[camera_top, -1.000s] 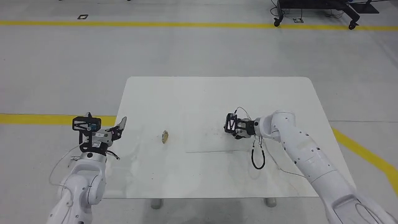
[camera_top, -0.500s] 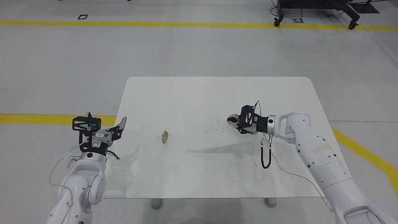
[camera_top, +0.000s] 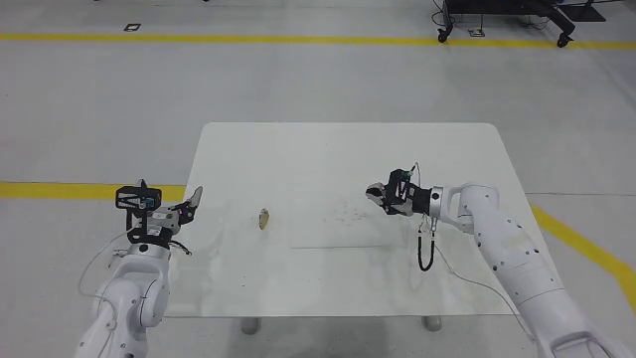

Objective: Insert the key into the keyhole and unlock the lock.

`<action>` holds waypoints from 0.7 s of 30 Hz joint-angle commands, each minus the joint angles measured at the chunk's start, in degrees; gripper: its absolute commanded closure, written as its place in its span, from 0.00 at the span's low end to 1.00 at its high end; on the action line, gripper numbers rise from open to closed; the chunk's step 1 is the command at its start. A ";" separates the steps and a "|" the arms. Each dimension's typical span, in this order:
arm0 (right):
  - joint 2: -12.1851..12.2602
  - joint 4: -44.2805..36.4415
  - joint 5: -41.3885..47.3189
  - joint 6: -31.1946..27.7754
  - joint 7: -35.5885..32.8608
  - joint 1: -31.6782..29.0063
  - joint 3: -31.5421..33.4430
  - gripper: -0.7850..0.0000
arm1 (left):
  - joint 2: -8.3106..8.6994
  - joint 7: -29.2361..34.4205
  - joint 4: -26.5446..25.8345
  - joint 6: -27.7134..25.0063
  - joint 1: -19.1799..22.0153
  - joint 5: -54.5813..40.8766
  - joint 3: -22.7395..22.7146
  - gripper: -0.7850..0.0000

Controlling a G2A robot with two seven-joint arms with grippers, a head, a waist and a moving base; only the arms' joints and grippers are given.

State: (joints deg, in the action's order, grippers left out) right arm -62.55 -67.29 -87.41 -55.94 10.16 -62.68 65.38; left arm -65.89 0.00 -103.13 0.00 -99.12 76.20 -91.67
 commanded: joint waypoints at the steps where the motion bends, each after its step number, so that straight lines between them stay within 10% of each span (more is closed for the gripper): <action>1: 0.00 0.00 0.00 0.00 0.00 0.00 0.00 1.00 | 0.00 0.00 0.00 0.00 0.00 0.00 0.00 0.00; 21: -0.31 -0.70 8.53 1.56 12.38 -2.26 1.14 1.00 | -0.31 -1.41 -1.02 -3.28 0.14 -7.16 0.63 0.00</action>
State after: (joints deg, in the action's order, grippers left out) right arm -62.79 -67.50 -79.64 -54.31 22.05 -64.73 66.65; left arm -66.05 -0.64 -103.65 -1.05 -99.06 75.12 -91.31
